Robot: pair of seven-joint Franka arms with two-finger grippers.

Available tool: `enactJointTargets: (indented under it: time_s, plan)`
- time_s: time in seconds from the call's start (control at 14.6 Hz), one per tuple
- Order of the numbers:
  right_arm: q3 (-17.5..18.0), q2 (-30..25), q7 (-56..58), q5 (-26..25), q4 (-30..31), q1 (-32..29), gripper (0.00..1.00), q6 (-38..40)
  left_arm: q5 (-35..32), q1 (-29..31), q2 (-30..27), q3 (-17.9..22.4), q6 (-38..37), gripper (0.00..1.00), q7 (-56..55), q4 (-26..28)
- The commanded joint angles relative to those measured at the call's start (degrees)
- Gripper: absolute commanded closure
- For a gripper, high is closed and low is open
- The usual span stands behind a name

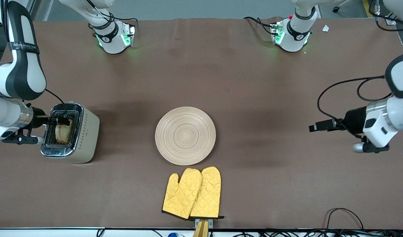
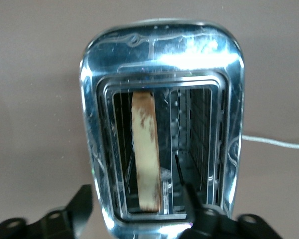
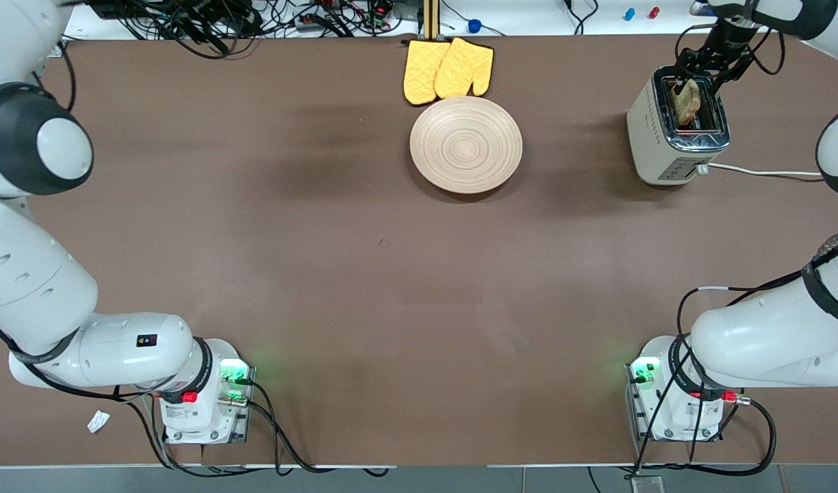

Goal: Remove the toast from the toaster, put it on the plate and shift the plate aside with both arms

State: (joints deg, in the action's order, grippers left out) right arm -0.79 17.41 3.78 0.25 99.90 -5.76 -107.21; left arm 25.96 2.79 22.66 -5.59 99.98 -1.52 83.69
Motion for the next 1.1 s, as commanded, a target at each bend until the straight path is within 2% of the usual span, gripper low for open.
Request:
enactJointTargets:
  time_s: [0.0,0.07,0.14,0.27,0.34,0.41,0.55,0.82,1.03]
  plan:
    - [0.61,0.87,2.37,0.72,-0.41,-1.28,0.6,-0.9,5.47,-0.5,4.83,-0.21,1.96,0.0,3.7,-1.86]
    - [0.61,0.87,2.46,0.72,-0.41,-1.27,0.73,-0.81,9.16,-0.85,5.89,-0.21,3.36,0.0,6.07,-1.77]
    - [0.61,0.79,2.46,0.72,-0.58,-1.27,0.82,-0.55,11.63,-1.03,6.86,-0.21,3.99,0.02,8.27,-1.77]
    - [0.53,0.44,2.46,0.72,-0.93,-1.36,0.92,-0.2,14.89,-1.38,9.32,-0.3,5.13,0.07,9.87,-1.77]
    - [0.53,-0.35,2.63,0.63,-1.02,-1.36,0.93,-0.19,16.39,-1.38,10.63,-1.17,5.4,0.15,11.18,-1.86]
    - [0.53,-1.84,2.98,0.54,-1.28,-1.54,0.93,0.5,18.49,-1.29,11.95,-1.61,5.57,0.27,13.11,-1.95]
    - [0.61,-5.0,2.9,0.72,-2.77,-2.24,0.93,5.5,24.63,-1.38,14.41,-1.7,5.84,0.37,16.36,-1.95]
    - [1.31,-8.18,2.2,0.72,-7.69,-1.02,0.93,12.36,30.88,-3.13,17.06,-1.88,9.69,0.46,18.66,-1.95]
    - [1.67,-7.48,1.15,0.19,-11.21,6.08,0.93,14.75,37.91,-5.77,19.16,-1.88,13.3,0.45,23.91,-1.86]
